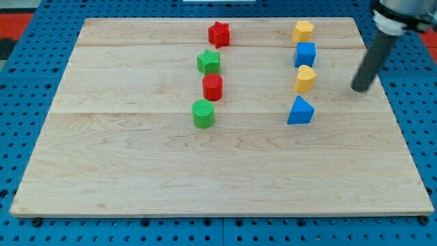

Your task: Move the heart to the right of the red circle

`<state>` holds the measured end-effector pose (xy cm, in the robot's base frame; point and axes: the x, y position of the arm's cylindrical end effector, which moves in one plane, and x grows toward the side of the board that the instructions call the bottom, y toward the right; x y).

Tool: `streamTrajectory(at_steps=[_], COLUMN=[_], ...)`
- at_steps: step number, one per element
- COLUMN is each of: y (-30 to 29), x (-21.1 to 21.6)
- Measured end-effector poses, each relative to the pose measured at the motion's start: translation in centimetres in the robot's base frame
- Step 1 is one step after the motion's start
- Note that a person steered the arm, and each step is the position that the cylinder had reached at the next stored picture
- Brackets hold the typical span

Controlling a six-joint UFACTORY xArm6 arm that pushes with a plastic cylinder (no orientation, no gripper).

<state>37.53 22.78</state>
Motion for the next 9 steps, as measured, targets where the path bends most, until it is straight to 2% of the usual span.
streamTrajectory(at_steps=[2,4,5,6,7,9], y=[-16.3,-4.6,-11.3,-11.5,-8.9,-21.5], x=[-1.7,-2.5,-2.3,-2.0,0.4,1.6])
